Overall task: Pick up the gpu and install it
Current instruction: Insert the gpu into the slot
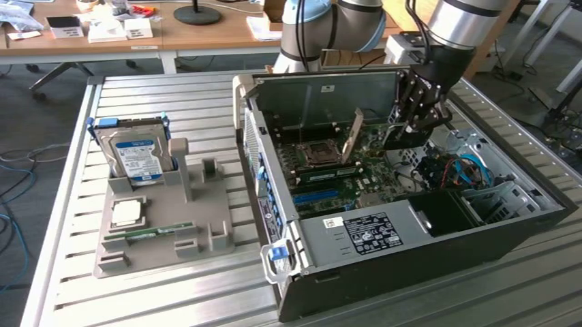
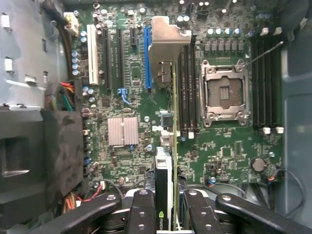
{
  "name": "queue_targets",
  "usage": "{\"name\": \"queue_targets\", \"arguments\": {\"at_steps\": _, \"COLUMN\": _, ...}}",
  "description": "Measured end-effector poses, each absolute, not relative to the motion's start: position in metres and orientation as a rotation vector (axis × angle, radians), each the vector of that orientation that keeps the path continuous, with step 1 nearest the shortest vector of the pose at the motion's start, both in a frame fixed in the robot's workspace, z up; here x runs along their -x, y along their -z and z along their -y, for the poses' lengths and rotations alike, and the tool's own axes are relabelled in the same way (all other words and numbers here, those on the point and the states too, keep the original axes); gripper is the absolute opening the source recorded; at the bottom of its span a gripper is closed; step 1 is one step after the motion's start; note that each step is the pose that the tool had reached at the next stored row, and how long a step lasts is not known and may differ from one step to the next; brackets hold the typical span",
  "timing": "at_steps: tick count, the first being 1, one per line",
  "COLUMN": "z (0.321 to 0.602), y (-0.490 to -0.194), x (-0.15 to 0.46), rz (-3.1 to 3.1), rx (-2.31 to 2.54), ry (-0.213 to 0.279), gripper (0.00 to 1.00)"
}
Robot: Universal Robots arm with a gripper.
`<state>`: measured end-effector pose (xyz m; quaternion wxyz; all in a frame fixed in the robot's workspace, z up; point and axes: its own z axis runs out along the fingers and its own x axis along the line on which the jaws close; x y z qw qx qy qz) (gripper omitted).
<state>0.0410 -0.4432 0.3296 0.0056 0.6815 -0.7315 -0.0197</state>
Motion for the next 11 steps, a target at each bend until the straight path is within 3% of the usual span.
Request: {"name": "queue_targets", "arguments": {"at_steps": 11, "z": 0.446, "y": -0.329, "x": -0.021, "rz": 2.305, "rx": -2.149, "ry": 0.068, "gripper": 0.27}}
